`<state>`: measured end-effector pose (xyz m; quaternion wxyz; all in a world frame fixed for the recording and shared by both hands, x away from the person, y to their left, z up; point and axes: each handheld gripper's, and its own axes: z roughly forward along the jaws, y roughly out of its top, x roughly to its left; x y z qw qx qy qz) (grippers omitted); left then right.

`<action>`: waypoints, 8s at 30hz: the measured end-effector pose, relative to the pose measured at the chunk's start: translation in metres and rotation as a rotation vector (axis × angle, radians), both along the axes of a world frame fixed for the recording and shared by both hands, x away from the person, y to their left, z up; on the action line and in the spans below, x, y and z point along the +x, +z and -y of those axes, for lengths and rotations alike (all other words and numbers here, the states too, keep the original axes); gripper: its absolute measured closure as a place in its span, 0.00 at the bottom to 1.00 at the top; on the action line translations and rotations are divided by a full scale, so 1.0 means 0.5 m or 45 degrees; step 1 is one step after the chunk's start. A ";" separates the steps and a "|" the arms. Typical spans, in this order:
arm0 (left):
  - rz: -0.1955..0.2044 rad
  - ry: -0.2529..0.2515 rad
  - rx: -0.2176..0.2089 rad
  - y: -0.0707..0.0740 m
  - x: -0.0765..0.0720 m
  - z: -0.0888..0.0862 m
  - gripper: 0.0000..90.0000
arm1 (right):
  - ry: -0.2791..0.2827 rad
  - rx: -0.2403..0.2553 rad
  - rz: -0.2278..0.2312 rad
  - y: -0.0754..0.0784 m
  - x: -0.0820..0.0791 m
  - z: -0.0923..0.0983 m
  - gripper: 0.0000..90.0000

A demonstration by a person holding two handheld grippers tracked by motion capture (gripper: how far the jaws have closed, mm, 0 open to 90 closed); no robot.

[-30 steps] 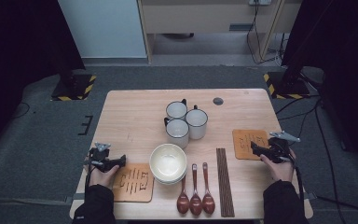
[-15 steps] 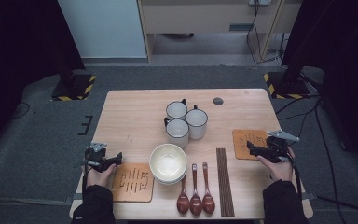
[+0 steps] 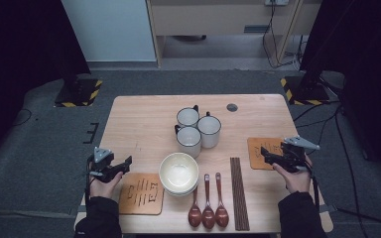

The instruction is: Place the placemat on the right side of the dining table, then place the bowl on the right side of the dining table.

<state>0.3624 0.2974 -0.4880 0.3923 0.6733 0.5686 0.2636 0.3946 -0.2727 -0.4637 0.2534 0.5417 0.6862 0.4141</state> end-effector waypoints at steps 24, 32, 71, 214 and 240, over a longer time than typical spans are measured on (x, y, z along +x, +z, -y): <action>0.138 -0.111 -0.072 0.071 -0.023 0.040 0.31 | 0.139 0.067 0.087 0.063 -0.019 -0.052 0.25; 0.166 -0.144 -0.076 0.085 -0.031 0.054 0.32 | 0.177 0.065 0.097 0.077 -0.022 -0.079 0.26; 0.227 -0.314 -0.127 0.116 -0.056 0.147 0.42 | 0.405 0.098 0.165 0.137 -0.039 -0.251 0.32; 0.085 -0.410 -0.029 0.054 -0.058 0.236 0.90 | 0.585 -0.115 -0.027 0.041 -0.059 -0.458 0.93; 0.177 -0.367 -0.062 0.082 -0.074 0.238 0.92 | 0.607 -0.110 -0.015 0.075 -0.067 -0.462 0.86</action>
